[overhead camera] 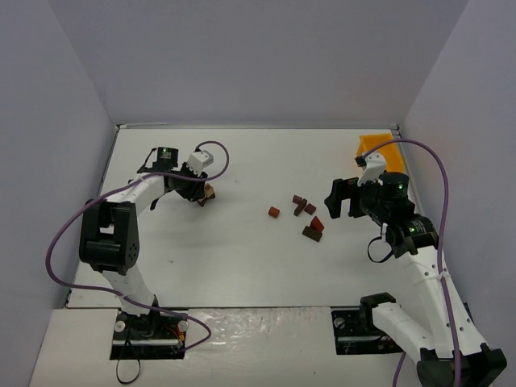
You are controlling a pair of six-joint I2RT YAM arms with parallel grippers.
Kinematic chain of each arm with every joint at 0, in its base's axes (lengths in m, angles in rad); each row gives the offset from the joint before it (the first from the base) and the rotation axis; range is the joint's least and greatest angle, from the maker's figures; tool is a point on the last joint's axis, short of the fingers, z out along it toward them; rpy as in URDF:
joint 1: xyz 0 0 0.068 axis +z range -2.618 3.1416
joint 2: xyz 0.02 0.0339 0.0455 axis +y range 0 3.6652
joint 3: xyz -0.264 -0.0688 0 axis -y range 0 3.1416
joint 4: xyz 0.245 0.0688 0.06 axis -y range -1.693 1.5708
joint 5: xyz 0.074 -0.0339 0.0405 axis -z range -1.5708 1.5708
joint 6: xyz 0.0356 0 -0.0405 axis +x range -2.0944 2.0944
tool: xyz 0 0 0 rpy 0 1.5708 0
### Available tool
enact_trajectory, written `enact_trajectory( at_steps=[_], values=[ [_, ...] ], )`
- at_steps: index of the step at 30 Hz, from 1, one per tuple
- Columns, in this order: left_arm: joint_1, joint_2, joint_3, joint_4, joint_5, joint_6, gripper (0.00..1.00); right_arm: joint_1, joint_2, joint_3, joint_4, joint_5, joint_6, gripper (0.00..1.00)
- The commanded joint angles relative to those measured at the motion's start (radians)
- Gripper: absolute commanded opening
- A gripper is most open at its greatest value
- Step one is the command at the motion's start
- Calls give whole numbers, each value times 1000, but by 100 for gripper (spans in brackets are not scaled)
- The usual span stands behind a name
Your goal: Build the wood block tower
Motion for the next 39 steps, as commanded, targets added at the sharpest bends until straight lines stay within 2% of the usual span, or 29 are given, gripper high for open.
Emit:
enact_trajectory(
  at_steps=[1, 3, 18, 26, 39],
  values=[
    [-6, -9, 56, 26, 12, -5, 3, 8, -7, 27, 44, -4, -8, 100],
    [-8, -9, 54, 25, 11, -5, 16, 9, -7, 27, 44, -4, -8, 100],
    [-10, -25, 53, -5, -1, 4, 31, 9, -6, 27, 44, -10, -6, 100],
    [-11, -34, 56, -3, -24, -2, 36, 9, -6, 27, 43, -13, -6, 100],
    [-19, -20, 69, -3, -16, -15, 35, 9, -7, 28, 44, -13, -6, 100]
  ],
)
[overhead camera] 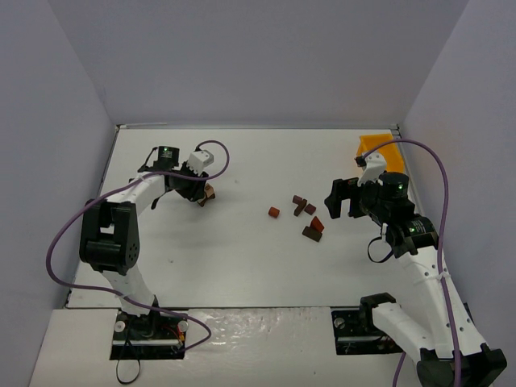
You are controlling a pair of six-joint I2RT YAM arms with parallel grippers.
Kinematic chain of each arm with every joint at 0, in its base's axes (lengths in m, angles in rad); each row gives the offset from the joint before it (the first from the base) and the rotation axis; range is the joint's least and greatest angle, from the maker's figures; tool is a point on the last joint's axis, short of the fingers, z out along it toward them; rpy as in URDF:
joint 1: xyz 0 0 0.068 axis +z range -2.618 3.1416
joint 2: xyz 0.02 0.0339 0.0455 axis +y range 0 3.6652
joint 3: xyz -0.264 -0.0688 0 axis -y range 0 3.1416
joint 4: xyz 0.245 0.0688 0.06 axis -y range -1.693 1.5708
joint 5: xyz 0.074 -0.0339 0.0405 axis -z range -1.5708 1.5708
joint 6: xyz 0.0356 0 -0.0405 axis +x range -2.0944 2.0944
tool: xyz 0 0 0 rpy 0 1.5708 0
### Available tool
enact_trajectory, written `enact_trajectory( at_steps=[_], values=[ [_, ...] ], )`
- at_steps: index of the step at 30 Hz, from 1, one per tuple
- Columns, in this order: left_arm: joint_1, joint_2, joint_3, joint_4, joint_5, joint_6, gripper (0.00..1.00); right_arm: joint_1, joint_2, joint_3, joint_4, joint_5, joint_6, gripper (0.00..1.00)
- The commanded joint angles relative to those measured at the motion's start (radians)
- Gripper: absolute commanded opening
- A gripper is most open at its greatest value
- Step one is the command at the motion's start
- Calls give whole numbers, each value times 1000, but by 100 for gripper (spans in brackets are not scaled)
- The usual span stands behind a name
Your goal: Build the wood block tower
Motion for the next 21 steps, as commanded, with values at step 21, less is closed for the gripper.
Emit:
enact_trajectory(
  at_steps=[21],
  values=[
    [-16, -21, 60, 20, 3, -12, 29, 9, -10, 28, 44, -14, -6, 100]
  ],
)
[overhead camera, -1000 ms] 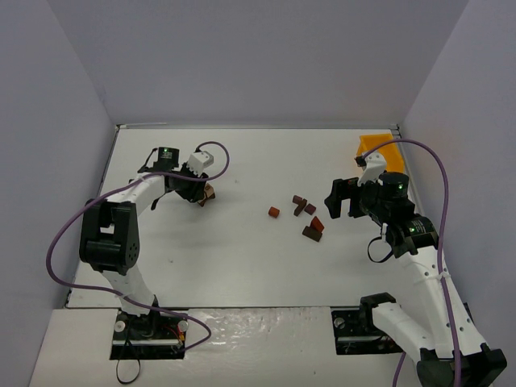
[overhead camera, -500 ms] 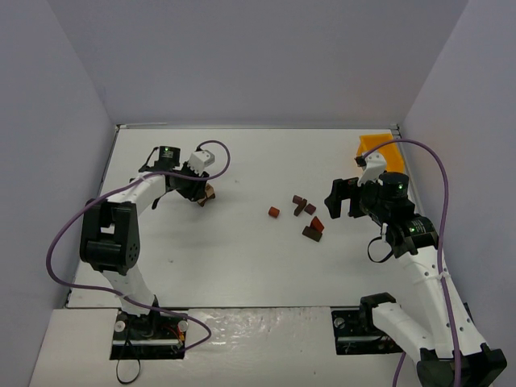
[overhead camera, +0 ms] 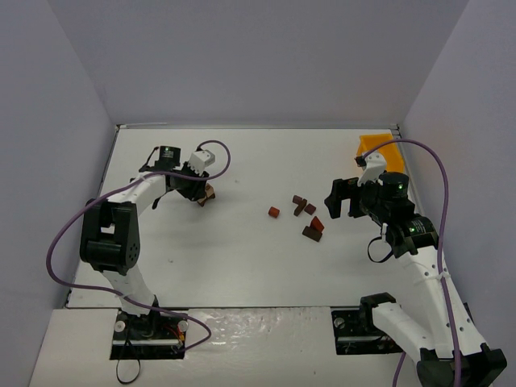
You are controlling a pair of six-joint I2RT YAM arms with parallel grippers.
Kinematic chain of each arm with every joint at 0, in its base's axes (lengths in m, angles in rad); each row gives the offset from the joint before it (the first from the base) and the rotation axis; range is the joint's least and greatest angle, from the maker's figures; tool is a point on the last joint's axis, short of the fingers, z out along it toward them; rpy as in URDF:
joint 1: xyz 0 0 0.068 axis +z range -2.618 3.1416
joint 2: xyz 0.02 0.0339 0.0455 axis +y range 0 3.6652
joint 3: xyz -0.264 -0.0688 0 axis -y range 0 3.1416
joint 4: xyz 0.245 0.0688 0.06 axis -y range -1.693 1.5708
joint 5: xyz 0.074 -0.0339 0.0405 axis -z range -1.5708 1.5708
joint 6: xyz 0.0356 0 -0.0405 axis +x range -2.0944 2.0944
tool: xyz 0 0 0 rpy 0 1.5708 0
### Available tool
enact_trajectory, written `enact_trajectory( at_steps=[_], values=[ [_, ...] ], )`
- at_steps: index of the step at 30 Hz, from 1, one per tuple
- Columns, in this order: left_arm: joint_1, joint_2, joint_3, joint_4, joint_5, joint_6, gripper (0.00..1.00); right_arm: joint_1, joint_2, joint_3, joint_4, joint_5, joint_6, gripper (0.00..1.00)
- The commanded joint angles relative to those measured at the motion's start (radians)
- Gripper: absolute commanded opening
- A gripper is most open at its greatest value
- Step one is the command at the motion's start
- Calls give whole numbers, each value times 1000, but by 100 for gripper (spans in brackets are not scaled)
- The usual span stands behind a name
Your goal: Build the wood block tower
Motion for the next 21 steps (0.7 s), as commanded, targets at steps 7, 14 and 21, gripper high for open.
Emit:
enact_trajectory(
  at_steps=[7, 14, 21],
  values=[
    [-8, -19, 57, 20, 9, -7, 29, 9, -12, 28, 44, -14, -6, 100],
    [-14, -18, 58, 20, 13, -10, 29, 9, -12, 28, 44, -14, -6, 100],
    [-15, -15, 59, 20, 11, -8, 30, 9, -13, 27, 44, -15, -6, 100]
  ],
)
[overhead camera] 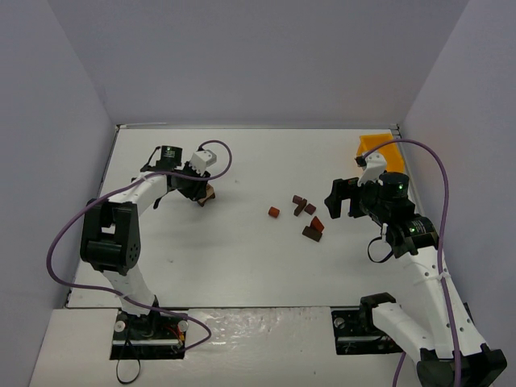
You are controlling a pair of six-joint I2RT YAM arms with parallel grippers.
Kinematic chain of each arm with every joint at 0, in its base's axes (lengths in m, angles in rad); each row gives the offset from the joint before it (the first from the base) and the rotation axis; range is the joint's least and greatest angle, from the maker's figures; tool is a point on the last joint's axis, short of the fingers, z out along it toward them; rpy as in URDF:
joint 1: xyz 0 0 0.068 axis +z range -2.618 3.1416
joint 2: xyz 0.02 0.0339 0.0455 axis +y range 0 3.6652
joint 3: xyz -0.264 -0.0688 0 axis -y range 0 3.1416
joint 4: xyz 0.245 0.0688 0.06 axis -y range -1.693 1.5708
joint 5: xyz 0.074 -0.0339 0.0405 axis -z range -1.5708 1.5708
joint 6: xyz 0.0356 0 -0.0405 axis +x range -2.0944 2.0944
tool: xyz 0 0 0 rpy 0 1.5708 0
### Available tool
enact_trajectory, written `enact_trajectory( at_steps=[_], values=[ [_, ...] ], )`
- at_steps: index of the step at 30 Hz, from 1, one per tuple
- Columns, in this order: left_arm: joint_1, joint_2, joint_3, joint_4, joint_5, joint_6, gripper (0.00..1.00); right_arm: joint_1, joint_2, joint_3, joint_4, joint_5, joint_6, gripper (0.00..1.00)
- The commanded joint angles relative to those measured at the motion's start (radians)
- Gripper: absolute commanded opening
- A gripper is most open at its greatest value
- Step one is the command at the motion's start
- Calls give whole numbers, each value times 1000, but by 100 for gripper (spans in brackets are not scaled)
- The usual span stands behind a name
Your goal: Build the wood block tower
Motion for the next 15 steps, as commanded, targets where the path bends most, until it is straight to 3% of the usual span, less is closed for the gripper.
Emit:
enact_trajectory(
  at_steps=[1, 13, 15],
  values=[
    [-8, -14, 55, 20, 17, -4, 30, 9, -12, 27, 44, -15, -6, 100],
    [-8, -6, 55, 20, 7, -5, 31, 9, -12, 27, 44, -18, -8, 100],
    [-8, -7, 54, 20, 8, -5, 37, 9, -11, 27, 44, -17, -7, 100]
  ],
)
